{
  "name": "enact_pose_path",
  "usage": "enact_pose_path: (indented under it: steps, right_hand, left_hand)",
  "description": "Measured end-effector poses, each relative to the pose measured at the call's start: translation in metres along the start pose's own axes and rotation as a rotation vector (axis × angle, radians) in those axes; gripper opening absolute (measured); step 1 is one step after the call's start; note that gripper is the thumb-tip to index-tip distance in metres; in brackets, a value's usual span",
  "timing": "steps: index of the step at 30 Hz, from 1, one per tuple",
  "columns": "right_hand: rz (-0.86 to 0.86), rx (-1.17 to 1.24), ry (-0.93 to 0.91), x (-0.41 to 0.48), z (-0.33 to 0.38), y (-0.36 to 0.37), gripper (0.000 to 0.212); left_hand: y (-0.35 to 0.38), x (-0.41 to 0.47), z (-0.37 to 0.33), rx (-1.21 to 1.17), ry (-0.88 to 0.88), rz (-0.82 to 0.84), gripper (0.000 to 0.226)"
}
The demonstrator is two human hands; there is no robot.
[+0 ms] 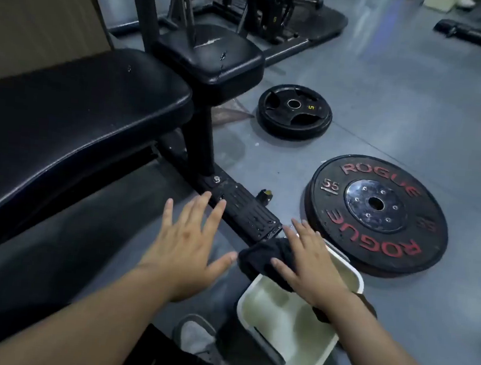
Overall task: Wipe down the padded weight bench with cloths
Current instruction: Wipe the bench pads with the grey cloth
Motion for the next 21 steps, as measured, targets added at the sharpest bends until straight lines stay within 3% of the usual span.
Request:
enact_pose_path:
  steps: [5,14,18,21]
  right_hand:
    - [0.128,-0.01,0.028,0.023,0.003,0.055,0.084]
    - [-0.187,0.076,0.033,0.026,0.005,0.075,0.043]
    - [-0.25,0.088,0.032,0.027,0.006,0.072,0.036]
    - [-0.317,0.1,0.023,0.023,0.009,0.061,0.035]
  left_hand:
    - [-0.002,0.006,0.005,-0.088,-0.006,-0.074,0.093]
    - [0.002,0.009,0.01,-0.06,-0.042,0.015,0.08]
    - [0.005,0.007,0.01,-0.009,-0.073,0.191,0.068]
    - [0.004,0.005,0.014,0.005,-0.114,0.221,0.069]
Point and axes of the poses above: each hand's wrist, its own x-axis towards the middle knuckle, its own y-axis out of the palm, z = x × y, the point moved 2 cm from there along x, towards the middle knuckle, and after that the axes turned 1 degree about -y, right-handed, at the moved point
